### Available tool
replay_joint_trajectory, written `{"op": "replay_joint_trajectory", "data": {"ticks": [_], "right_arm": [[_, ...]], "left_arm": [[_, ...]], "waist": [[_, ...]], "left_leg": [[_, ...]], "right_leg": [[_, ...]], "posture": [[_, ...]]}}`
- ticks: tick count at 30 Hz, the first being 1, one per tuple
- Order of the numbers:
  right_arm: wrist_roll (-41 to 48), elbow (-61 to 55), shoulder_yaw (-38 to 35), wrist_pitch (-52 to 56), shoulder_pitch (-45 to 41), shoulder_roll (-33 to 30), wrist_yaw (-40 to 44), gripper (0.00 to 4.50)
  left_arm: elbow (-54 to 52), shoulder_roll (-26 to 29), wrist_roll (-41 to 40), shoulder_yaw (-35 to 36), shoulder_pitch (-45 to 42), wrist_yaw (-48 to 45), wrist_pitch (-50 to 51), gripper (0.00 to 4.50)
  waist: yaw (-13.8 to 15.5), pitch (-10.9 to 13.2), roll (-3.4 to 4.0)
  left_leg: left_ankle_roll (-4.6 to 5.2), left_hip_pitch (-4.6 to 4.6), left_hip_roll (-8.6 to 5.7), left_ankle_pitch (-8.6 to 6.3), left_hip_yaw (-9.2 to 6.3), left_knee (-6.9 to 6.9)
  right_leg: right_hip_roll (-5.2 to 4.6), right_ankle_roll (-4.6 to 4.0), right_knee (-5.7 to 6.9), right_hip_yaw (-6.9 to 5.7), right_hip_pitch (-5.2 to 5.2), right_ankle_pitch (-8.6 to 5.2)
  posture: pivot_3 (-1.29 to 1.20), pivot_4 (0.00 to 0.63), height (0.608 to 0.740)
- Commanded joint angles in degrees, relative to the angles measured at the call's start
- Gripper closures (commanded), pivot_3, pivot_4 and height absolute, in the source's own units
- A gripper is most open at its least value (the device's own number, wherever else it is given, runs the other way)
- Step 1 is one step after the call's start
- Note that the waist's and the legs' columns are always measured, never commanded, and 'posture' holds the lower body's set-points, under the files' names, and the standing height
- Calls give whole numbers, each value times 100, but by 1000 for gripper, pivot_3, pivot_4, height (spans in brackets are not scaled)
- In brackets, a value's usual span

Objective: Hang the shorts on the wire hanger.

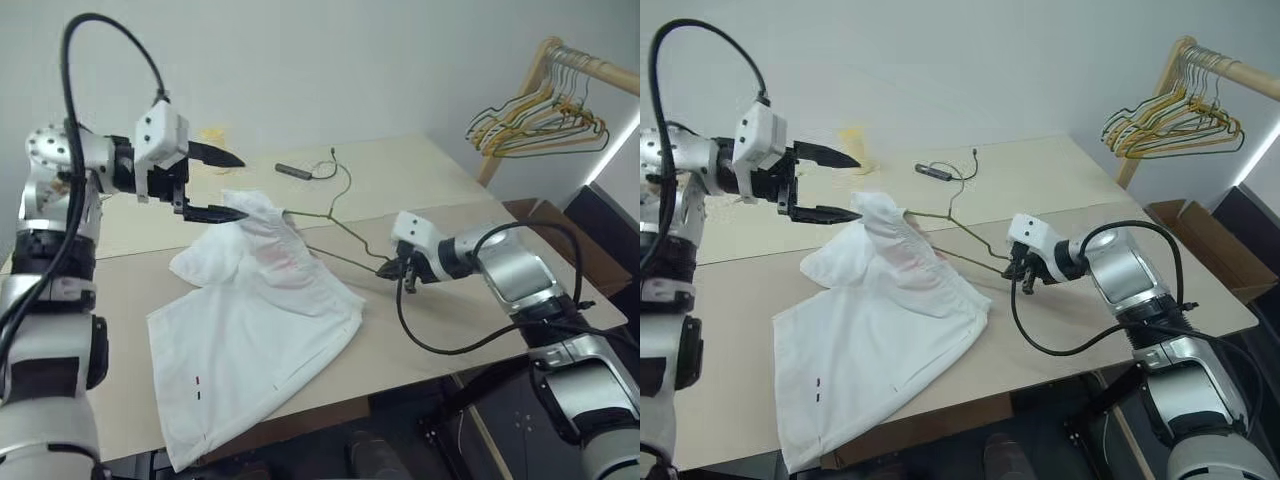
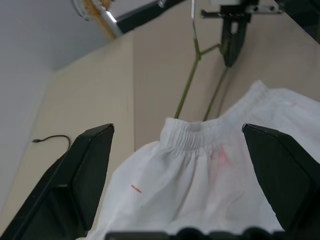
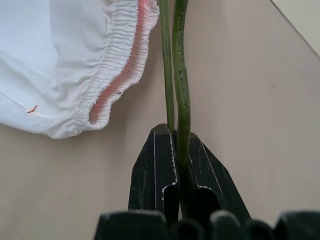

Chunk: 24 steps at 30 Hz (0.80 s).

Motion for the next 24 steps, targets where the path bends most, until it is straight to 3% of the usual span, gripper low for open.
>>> {"op": "replay_joint_trajectory", "data": {"ticks": [1, 8, 11, 17, 24], "right_arm": [[-40, -444, 45, 65, -248, -112, 178, 4500], [-67, -808, 153, 210, -351, -118, 268, 4500], [-35, -925, 161, 328, -375, -100, 289, 4500], [-85, -1095, 233, 389, -355, -94, 272, 4500], [-93, -1188, 264, 437, -327, -102, 260, 4500]], "left_arm": [[451, 99, 187, -502, -428, -117, -452, 27], [1228, -116, 386, -1328, -841, -117, -995, 27], [1280, -148, 168, -1601, -875, -117, -979, 27], [1429, -273, -102, -1916, -901, -117, -814, 27], [1282, -260, -432, -2175, -857, -117, -745, 2285]], "waist": [[-4, 0, 0], [3, 0, 0], [-4, 1, 1], [1, 2, 1], [-8, 2, 1]], "left_leg": [[0, 0, 0, 0, 0, 0], [1, -42, 0, 0, 2, 14], [5, -91, 4, -2, -1, 53], [9, -95, 1, -5, 0, 63], [11, -95, 1, -6, 0, 67]], "right_leg": [[0, 0, -1, 1, -1, 0], [-1, 0, 19, 6, -54, 0], [2, -1, 53, 3, -91, 1], [-1, 4, 69, 4, -93, -1], [-1, 5, 70, 5, -93, -2]], "posture": [[-144, 0, 740], [-149, 0, 740], [-154, 0, 740], [-158, 0, 740], [-162, 0, 740]]}}
